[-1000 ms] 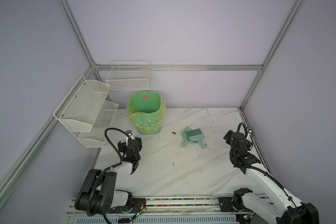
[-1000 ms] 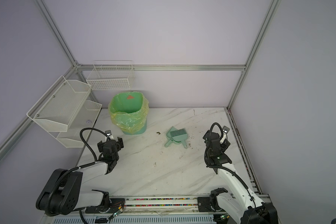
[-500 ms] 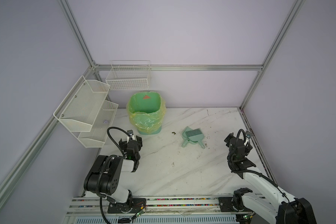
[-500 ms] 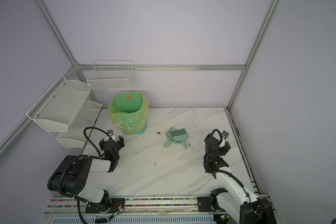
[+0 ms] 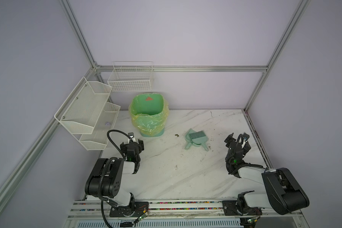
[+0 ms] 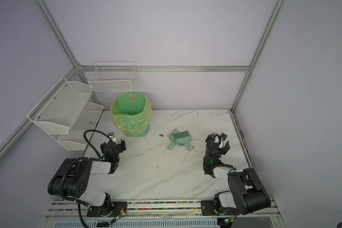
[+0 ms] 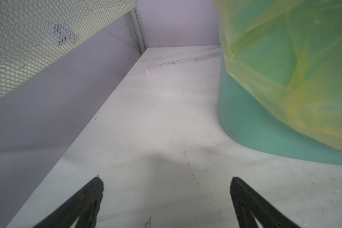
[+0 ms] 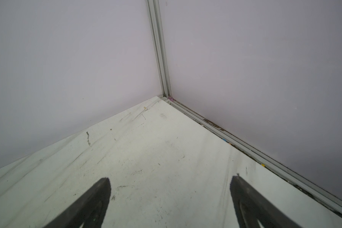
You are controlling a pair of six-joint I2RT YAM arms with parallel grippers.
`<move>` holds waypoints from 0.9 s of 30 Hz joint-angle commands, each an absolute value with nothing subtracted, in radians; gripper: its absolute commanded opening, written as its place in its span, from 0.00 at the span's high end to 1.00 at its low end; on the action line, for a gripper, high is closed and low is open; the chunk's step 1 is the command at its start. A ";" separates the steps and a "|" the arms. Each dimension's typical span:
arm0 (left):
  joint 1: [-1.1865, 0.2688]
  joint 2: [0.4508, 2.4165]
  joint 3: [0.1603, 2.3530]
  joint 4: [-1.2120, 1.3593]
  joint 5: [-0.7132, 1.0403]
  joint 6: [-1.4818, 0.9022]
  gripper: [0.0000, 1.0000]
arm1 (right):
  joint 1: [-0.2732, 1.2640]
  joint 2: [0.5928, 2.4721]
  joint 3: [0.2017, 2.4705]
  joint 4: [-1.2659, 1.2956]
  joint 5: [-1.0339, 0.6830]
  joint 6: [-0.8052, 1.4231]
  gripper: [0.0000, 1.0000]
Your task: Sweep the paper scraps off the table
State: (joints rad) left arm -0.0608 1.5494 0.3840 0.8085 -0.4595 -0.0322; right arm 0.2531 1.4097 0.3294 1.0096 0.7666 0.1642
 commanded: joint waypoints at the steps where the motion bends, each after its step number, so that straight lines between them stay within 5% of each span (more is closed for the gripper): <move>1: -0.059 1.513 0.347 0.913 -0.390 -0.052 0.00 | 0.251 1.482 0.319 1.250 0.791 0.098 0.03; 4: -0.090 1.626 0.240 1.321 -0.376 0.069 0.00 | 0.250 1.524 0.310 1.332 0.776 0.094 0.03; 14: -0.084 1.595 0.325 1.098 -0.412 0.023 0.00 | 0.246 1.756 0.310 1.712 0.769 -0.065 0.03; 21: -0.056 1.587 0.352 1.029 -0.367 0.000 0.00 | 0.241 1.768 0.326 1.607 0.479 -0.079 0.03; 23: -0.038 1.582 0.360 1.000 -0.341 -0.013 0.00 | 0.240 1.871 0.336 1.771 0.500 -0.155 0.03; 27: -0.029 1.582 0.365 0.991 -0.322 -0.017 0.00 | 0.207 1.827 0.407 1.550 0.469 -0.080 0.03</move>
